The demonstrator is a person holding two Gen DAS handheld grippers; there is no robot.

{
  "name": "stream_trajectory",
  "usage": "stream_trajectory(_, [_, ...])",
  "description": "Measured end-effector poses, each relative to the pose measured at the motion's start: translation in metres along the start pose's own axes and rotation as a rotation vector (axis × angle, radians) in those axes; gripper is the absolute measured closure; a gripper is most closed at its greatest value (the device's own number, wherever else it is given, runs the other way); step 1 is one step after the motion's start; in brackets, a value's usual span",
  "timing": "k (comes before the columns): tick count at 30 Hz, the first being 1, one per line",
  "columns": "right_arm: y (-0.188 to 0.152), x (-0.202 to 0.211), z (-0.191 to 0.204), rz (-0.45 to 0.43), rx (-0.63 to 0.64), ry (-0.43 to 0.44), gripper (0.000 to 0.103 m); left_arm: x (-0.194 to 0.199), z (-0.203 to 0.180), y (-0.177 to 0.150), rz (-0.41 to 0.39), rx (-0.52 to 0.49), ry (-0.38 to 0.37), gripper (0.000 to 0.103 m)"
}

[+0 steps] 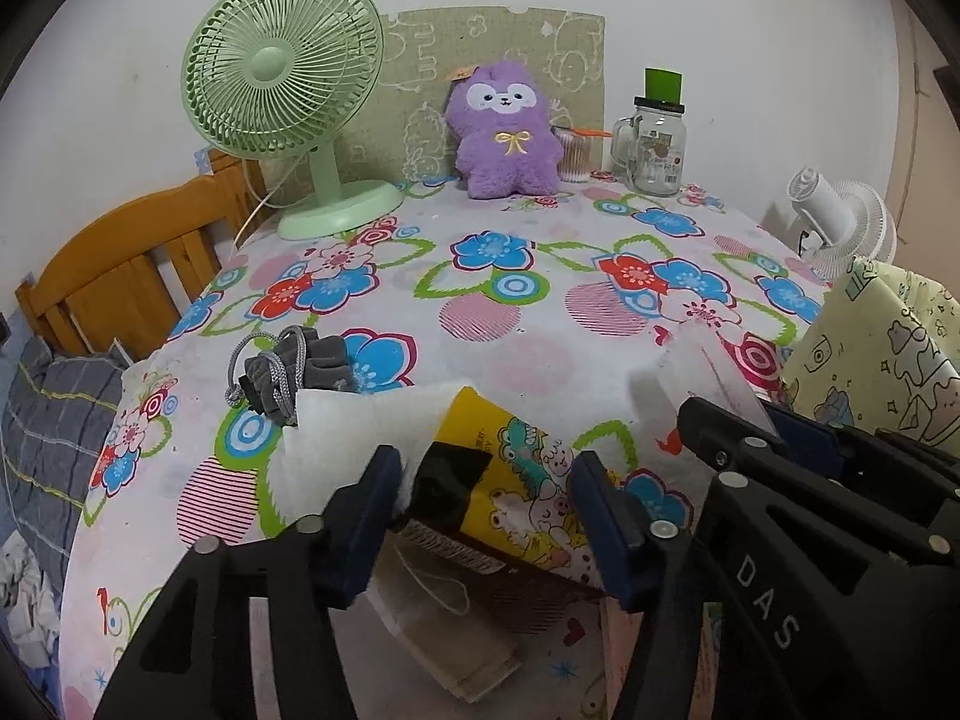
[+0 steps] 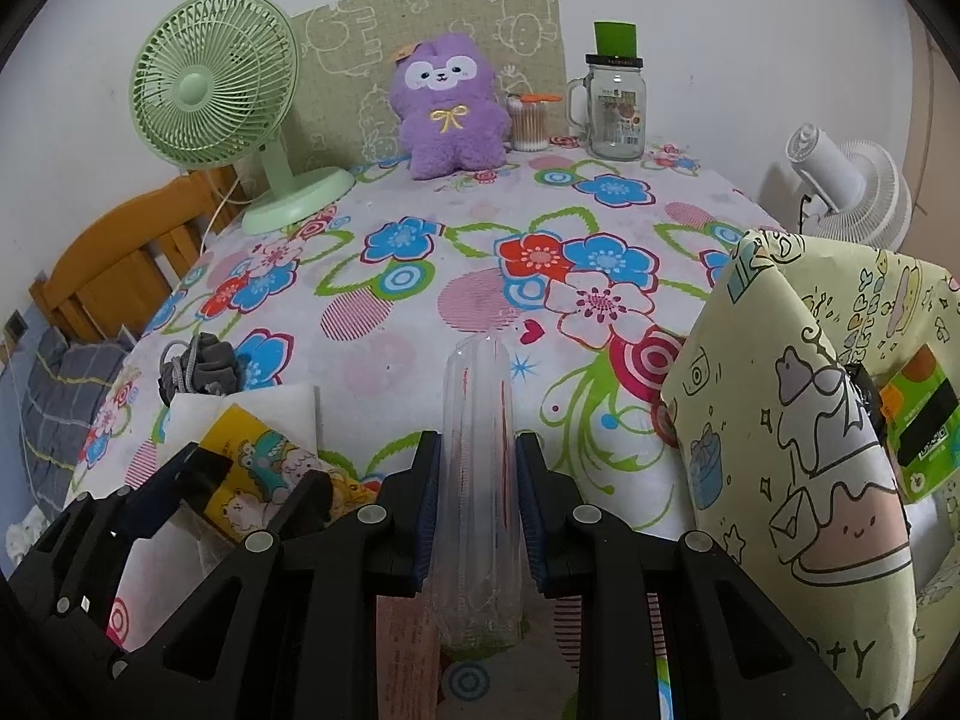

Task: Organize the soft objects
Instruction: 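Grasp the yellow snack box with the left tool while the right tool holds the tube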

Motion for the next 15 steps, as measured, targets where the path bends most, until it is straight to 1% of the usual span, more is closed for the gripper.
stream_trajectory(4, [-0.001,0.001,0.001,-0.002,0.0,0.003,0.075,0.003,0.001,0.0,-0.006,0.004,-0.005,0.055])
stream_trajectory(7, [-0.001,0.004,0.003,-0.003,0.0,0.012,0.075,0.006,0.002,-0.001,-0.01,0.012,-0.024,0.062])
stream_trajectory(11, [-0.002,0.007,0.005,-0.006,0.004,0.025,0.075,0.01,0.003,-0.001,-0.016,0.021,-0.039,0.068])
stream_trajectory(15, [-0.002,0.012,0.007,-0.01,0.005,0.034,0.075,0.014,0.004,0.0,-0.021,0.026,-0.049,0.07])
Point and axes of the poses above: each gripper's, at about its wrist camera, not at the fingertips, and x roughly against the way its jaws point, z to its left, y to its top, the point moved 3 cm from there along -x, roughly the way its jaws point, and after that the axes turned 11 degrees about -x, right-handed, at the moved point
